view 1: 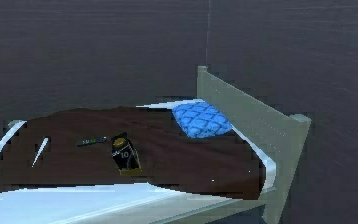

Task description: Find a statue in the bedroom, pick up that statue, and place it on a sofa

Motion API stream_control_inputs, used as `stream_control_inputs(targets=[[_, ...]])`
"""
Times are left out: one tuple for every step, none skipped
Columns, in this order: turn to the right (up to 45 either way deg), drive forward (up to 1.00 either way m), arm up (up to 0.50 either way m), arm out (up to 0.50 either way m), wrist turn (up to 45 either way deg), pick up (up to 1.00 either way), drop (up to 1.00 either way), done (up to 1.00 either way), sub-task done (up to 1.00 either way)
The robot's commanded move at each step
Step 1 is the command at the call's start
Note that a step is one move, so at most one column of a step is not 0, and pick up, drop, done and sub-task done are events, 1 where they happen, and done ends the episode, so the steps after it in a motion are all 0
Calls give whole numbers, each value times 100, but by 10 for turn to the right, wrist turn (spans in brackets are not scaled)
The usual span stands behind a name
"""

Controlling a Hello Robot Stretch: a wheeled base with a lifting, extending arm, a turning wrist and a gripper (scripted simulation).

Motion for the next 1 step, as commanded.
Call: stream_control_inputs(targets=[[0, 0, 50, 0, 0, 0, 0, 0, 0]])
